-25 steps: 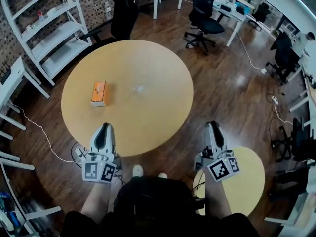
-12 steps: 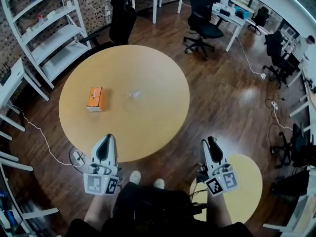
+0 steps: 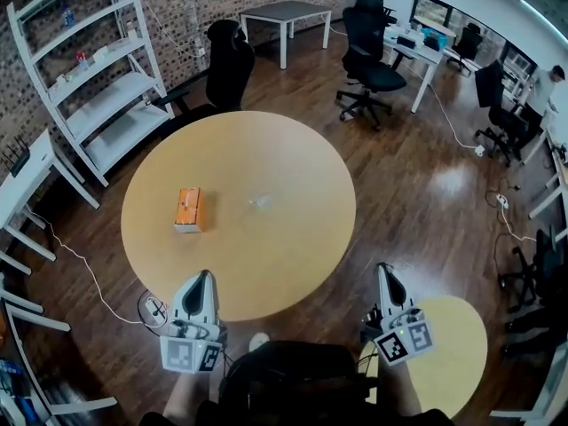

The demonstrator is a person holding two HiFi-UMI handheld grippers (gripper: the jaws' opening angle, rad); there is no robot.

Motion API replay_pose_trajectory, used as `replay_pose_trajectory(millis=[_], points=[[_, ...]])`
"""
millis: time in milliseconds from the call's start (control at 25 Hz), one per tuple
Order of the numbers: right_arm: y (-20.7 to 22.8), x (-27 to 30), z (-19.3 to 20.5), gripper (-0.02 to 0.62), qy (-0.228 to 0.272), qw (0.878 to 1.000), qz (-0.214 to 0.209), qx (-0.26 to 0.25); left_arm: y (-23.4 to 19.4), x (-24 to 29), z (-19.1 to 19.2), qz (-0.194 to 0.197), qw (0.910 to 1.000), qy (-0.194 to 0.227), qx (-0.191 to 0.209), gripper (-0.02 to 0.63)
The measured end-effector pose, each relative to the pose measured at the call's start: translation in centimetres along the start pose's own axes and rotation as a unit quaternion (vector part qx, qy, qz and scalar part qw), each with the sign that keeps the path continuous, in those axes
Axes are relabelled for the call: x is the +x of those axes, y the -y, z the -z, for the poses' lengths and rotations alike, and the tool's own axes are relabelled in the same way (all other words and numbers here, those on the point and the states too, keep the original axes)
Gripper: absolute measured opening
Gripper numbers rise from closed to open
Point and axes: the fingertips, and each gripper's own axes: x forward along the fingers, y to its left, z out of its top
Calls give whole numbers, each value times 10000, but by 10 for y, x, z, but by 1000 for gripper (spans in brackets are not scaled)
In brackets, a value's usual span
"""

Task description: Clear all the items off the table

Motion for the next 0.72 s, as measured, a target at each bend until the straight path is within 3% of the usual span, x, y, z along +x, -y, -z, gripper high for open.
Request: replay_pose_trajectory(millis=[720], points=[[-8,5,-5,2,-49,9995,53,-298,-2,25,12,207,9995,60,-222,0]])
